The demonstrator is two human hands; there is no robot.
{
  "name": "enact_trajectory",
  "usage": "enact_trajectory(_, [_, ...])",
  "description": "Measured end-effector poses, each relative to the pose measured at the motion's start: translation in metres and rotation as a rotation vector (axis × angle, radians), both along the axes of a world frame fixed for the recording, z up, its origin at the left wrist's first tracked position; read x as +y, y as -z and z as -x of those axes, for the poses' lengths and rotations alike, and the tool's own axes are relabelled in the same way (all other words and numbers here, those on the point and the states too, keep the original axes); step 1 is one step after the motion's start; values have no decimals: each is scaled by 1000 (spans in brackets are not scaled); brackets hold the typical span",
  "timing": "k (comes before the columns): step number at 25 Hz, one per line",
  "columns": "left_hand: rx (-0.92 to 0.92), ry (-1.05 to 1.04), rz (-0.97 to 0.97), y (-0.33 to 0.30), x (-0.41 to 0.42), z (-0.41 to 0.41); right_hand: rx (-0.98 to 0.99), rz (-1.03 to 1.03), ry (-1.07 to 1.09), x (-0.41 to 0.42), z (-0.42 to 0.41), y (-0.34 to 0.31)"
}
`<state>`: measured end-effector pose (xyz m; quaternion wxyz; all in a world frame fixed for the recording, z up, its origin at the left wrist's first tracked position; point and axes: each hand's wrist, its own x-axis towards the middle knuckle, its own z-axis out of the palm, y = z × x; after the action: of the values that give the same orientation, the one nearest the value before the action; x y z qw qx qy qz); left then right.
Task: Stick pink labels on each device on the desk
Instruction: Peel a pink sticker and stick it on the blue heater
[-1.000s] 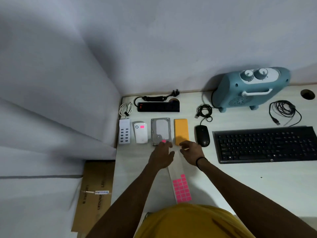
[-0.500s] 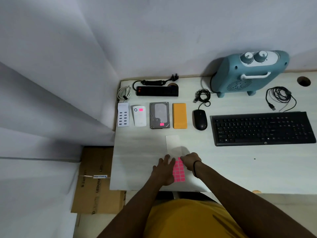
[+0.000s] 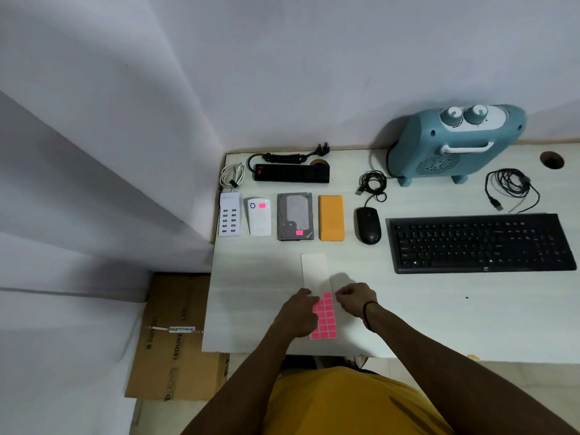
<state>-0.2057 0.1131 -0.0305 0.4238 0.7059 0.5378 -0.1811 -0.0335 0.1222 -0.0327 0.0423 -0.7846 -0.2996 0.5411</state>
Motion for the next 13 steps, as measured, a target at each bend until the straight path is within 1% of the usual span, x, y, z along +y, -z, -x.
enact_trajectory(5, [54,110,-2,-8,18,-4,51,91,-60,9,5,3])
enact_trajectory(7, [65,111,3,-8,19,-5,66,91,-30,9,12,6])
enact_trajectory(9, [62,117,6,-6,19,-6,137,113,42,8,19,1])
enact_trajectory(11, [32,95,26,-5,20,-6,153,101,62,9,23,4])
enact_trajectory(13, [-26,-22,31,-7,20,-3,92,61,29,10,25,8])
